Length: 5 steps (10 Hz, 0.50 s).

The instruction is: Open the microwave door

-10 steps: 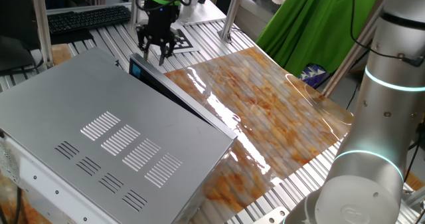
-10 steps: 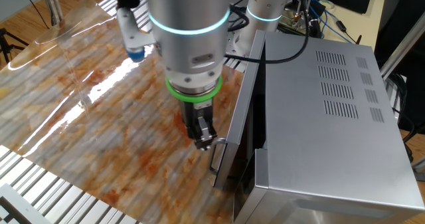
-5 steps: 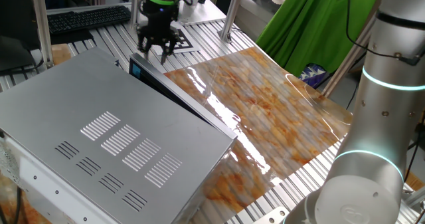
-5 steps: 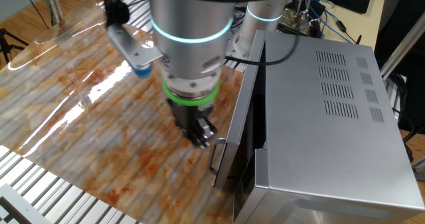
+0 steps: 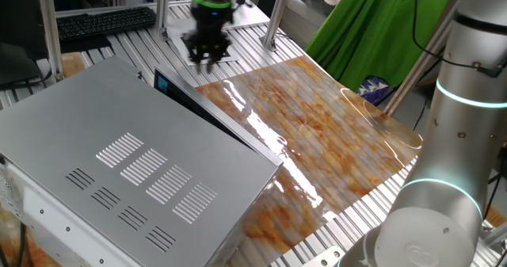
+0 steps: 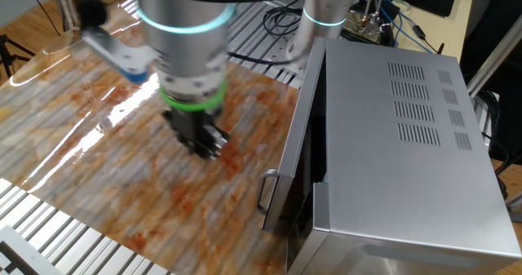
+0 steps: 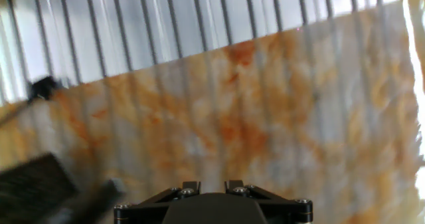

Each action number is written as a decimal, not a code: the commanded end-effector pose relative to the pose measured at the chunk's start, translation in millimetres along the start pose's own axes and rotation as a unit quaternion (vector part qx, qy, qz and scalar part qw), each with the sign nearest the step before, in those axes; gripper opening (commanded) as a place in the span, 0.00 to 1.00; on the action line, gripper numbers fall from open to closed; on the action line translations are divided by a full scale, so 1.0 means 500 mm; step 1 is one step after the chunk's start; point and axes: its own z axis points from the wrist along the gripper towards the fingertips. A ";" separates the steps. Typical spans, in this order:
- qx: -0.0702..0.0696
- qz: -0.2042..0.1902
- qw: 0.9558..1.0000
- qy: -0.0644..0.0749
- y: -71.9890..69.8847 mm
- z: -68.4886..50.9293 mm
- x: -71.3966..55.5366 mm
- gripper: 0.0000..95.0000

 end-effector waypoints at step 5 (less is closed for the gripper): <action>0.009 -0.095 0.995 0.001 -0.140 0.023 0.007 0.20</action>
